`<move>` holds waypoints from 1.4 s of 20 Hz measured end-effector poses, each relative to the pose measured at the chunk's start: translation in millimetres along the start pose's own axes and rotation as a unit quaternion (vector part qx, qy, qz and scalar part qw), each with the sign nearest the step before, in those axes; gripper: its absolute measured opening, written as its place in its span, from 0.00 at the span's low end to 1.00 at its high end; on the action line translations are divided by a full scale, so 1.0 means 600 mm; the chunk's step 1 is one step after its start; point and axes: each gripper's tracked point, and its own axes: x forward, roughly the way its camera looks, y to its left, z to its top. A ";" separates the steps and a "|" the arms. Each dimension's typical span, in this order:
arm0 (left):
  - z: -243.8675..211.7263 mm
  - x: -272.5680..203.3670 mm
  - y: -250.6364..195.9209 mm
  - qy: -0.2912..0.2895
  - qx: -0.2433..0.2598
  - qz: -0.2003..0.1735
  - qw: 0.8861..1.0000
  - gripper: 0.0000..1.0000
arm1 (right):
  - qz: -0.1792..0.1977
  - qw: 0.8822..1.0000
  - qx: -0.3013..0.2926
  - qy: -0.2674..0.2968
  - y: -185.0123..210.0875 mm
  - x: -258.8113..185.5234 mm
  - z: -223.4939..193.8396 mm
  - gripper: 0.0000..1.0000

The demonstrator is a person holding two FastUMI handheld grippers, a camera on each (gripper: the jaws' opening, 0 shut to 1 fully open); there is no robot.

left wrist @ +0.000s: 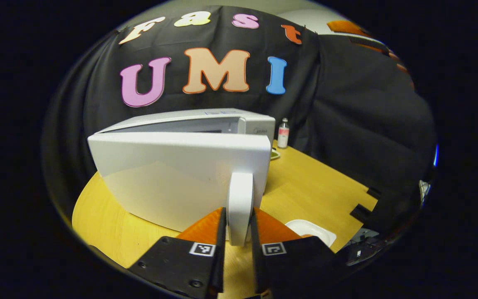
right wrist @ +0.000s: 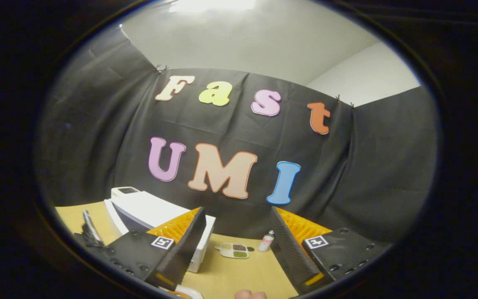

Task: Open the microwave oven with the left hand, put the food in, and close the microwave oven.

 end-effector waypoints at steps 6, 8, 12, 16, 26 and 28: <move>0.050 -0.103 0.067 -0.046 0.004 0.073 0.996 0.96 | 0.056 0.998 0.011 0.008 0.078 0.025 -0.023 0.97; 0.069 -0.144 0.093 -0.061 -0.001 0.103 0.993 0.96 | 0.070 0.997 0.016 0.013 0.095 0.025 -0.031 0.97; 0.147 -0.236 0.143 -0.113 -0.003 0.167 0.979 0.96 | 0.094 0.994 0.033 0.035 0.121 0.013 -0.065 0.97; 0.243 -0.306 0.174 -0.182 0.000 0.214 0.960 0.96 | 0.116 0.988 0.057 0.089 0.139 -0.026 -0.154 0.97; 0.315 -0.347 0.171 -0.217 0.019 0.219 0.951 0.93 | 0.157 0.946 0.058 0.279 0.217 -0.170 -0.515 0.99; 0.315 -0.348 0.170 -0.215 0.022 0.221 0.951 0.96 | 0.162 0.933 0.061 0.315 0.226 -0.198 -0.571 0.98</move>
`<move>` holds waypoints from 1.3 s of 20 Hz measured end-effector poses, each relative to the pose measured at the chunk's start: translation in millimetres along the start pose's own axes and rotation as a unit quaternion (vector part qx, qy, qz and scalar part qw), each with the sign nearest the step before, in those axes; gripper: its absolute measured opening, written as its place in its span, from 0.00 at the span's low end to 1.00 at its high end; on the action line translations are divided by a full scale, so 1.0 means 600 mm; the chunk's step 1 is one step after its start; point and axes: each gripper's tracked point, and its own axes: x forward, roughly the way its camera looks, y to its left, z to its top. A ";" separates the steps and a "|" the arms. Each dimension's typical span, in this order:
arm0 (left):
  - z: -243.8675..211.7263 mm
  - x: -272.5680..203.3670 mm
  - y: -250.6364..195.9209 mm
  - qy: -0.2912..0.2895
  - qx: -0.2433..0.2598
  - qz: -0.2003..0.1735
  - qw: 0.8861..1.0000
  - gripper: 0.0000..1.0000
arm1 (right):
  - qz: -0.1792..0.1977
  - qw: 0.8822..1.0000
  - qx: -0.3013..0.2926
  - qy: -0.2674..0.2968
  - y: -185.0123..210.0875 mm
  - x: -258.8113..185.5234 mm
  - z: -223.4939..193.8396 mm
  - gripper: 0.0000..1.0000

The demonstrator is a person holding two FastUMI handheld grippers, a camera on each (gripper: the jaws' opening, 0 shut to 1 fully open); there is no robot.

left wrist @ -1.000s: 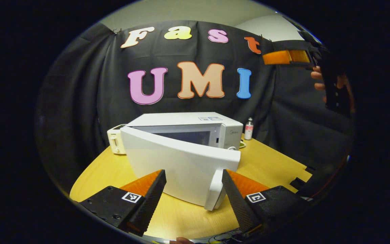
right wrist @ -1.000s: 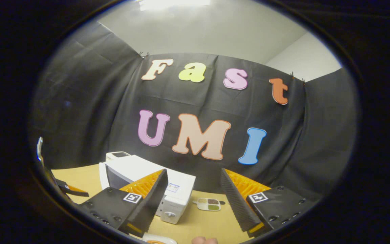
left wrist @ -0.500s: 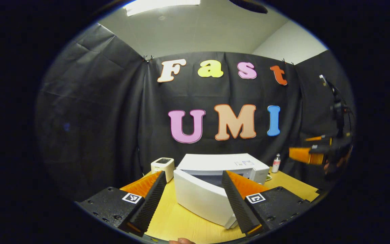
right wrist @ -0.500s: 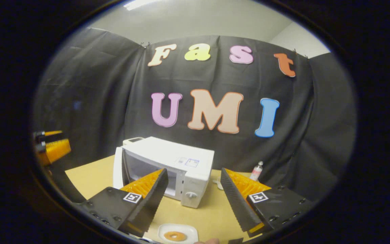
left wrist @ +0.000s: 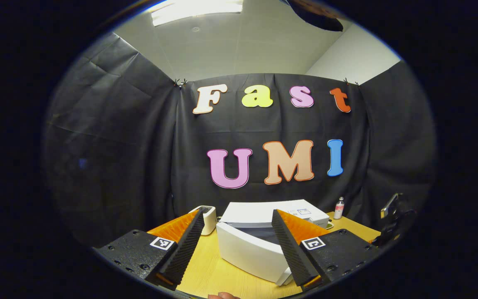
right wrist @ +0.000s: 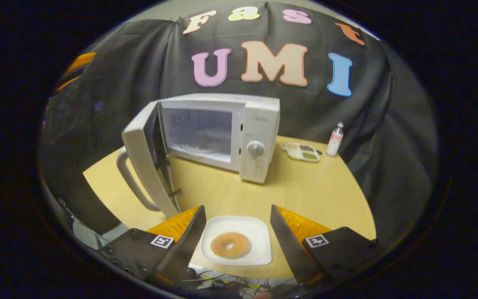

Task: Open the microwave oven with the left hand, put the food in, and close the microwave oven.

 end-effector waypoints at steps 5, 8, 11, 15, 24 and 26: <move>-0.007 0.000 0.000 0.013 0.011 -0.005 1.000 0.94 | 0.000 0.998 0.006 0.068 0.009 0.024 -0.097 0.98; -0.006 0.001 0.001 0.015 0.008 -0.004 1.000 0.96 | -0.007 0.995 0.011 0.098 0.006 0.037 -0.132 0.99; -0.010 0.004 -0.002 0.020 0.006 -0.008 1.000 0.95 | -0.012 0.992 0.025 0.121 0.008 0.049 -0.152 0.99; -0.020 0.006 0.000 0.033 0.001 -0.011 0.999 0.96 | -0.008 0.989 0.041 0.145 0.019 0.060 -0.168 0.98; -0.049 0.016 0.004 0.055 0.001 -0.008 0.998 0.96 | -0.002 0.986 0.066 0.154 0.023 0.070 -0.174 0.67; -0.051 0.018 0.006 0.056 0.001 -0.009 0.998 0.94 | 0.003 0.984 0.077 0.159 0.030 0.074 -0.178 0.58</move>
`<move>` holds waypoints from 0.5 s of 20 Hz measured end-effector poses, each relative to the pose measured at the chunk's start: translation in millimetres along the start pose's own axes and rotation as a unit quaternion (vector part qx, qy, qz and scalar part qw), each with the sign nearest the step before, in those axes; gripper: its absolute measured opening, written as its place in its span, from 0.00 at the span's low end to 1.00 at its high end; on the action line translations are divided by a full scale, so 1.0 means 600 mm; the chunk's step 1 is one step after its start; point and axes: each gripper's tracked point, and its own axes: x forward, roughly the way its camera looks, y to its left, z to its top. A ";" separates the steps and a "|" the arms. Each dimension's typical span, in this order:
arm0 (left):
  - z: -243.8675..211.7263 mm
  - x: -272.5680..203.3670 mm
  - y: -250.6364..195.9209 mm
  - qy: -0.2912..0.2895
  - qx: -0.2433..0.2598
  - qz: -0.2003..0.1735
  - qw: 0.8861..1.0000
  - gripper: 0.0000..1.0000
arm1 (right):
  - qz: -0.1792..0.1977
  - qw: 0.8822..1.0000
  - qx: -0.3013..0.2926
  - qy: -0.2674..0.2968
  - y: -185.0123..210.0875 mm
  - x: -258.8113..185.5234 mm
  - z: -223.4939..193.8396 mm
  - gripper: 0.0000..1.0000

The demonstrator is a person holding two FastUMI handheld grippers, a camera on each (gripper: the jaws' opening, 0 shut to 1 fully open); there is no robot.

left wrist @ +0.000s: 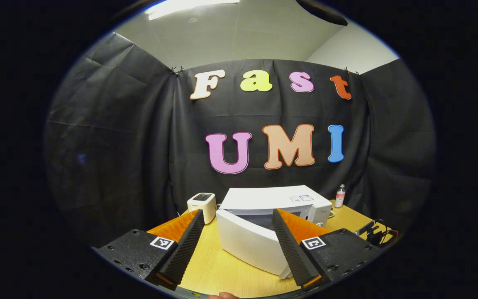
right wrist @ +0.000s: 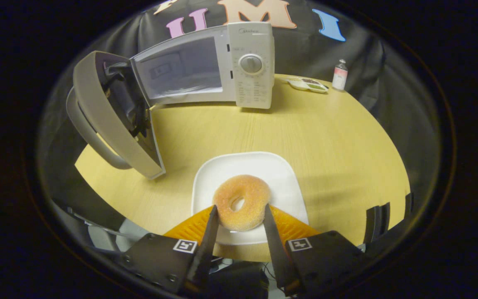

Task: Open the microwave oven with the left hand, put the food in, and close the microwave oven.

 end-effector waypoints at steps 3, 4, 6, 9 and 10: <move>0.000 0.004 0.000 0.001 0.000 -0.002 1.000 0.94 | 0.004 1.000 0.002 0.004 0.000 0.002 -0.001 0.44; 0.000 0.007 -0.001 0.000 0.000 -0.003 1.000 0.96 | 0.004 1.000 0.000 0.002 0.001 0.003 0.003 0.45; -0.001 0.009 -0.003 0.000 0.000 -0.006 1.000 0.94 | -0.005 1.000 0.006 -0.004 -0.009 -0.001 0.007 0.24; 0.000 0.015 -0.005 -0.002 -0.001 -0.010 1.000 0.94 | -0.011 1.000 0.020 -0.020 -0.015 -0.012 0.026 0.31; -0.003 0.016 -0.004 -0.001 0.001 -0.009 1.000 0.94 | -0.004 0.999 0.029 -0.028 -0.012 -0.012 0.038 0.10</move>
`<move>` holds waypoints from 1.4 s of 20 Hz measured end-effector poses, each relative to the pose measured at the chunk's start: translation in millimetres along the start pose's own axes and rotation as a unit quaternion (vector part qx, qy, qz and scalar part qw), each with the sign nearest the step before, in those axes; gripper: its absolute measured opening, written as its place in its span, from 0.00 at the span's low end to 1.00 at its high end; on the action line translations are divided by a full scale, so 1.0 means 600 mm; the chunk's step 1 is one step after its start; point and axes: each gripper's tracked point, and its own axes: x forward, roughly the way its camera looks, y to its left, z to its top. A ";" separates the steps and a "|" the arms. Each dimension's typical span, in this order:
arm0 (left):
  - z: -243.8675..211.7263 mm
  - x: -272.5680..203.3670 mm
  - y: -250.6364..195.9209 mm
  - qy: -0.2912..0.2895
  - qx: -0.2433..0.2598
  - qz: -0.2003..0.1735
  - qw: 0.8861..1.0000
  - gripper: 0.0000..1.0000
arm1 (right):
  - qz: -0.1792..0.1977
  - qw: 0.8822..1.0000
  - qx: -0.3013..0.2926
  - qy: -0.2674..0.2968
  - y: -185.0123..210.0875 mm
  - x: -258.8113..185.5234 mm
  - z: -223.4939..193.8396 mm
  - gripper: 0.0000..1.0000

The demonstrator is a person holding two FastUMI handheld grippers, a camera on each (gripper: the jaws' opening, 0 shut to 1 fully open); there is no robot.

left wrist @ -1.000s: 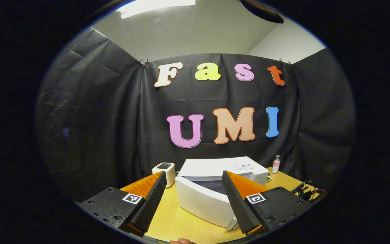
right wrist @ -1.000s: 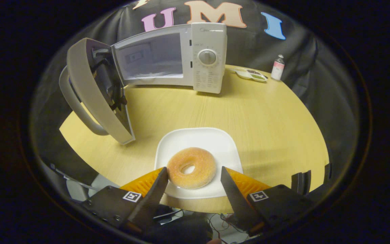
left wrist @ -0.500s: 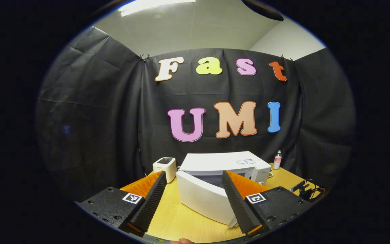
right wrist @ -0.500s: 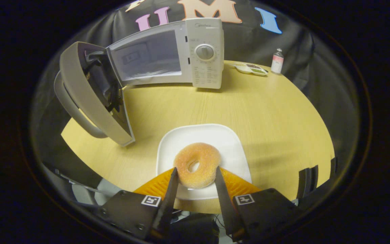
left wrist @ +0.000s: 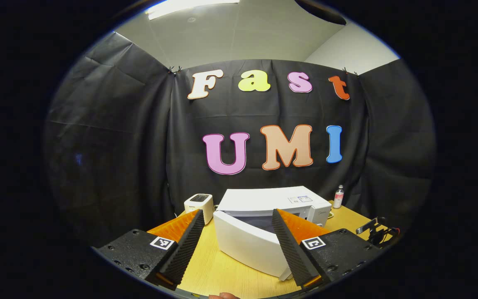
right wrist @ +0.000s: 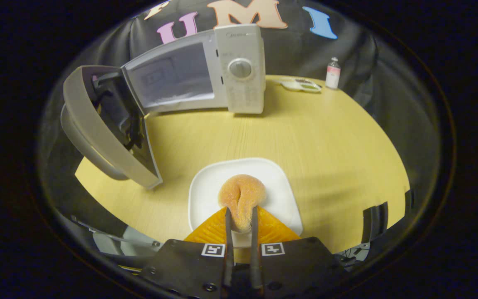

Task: Open the microwave oven with the left hand, put the food in, and close the microwave oven.

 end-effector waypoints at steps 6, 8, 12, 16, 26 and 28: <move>0.000 0.009 0.000 -0.006 -0.006 -0.004 1.000 0.94 | 0.035 0.995 0.072 -0.052 0.004 -0.031 0.111 0.11; -0.003 0.012 -0.001 -0.004 -0.008 -0.007 1.000 0.94 | 0.044 0.993 0.087 -0.074 0.011 -0.041 0.162 0.17; -0.003 0.017 0.002 -0.006 -0.008 -0.009 1.000 0.96 | 0.066 0.988 0.094 -0.106 0.036 -0.053 0.235 0.17; -0.011 0.016 0.006 -0.001 -0.008 -0.010 1.000 0.94 | 0.087 0.986 0.084 -0.117 0.072 -0.032 0.279 0.17; -0.024 0.009 0.040 0.017 0.017 -0.010 1.000 0.96 | 0.124 0.981 0.047 -0.139 0.191 0.054 0.363 0.10; -0.027 0.010 0.048 0.021 0.020 -0.010 1.000 0.96 | 0.132 0.981 0.048 -0.137 0.212 0.068 0.369 0.10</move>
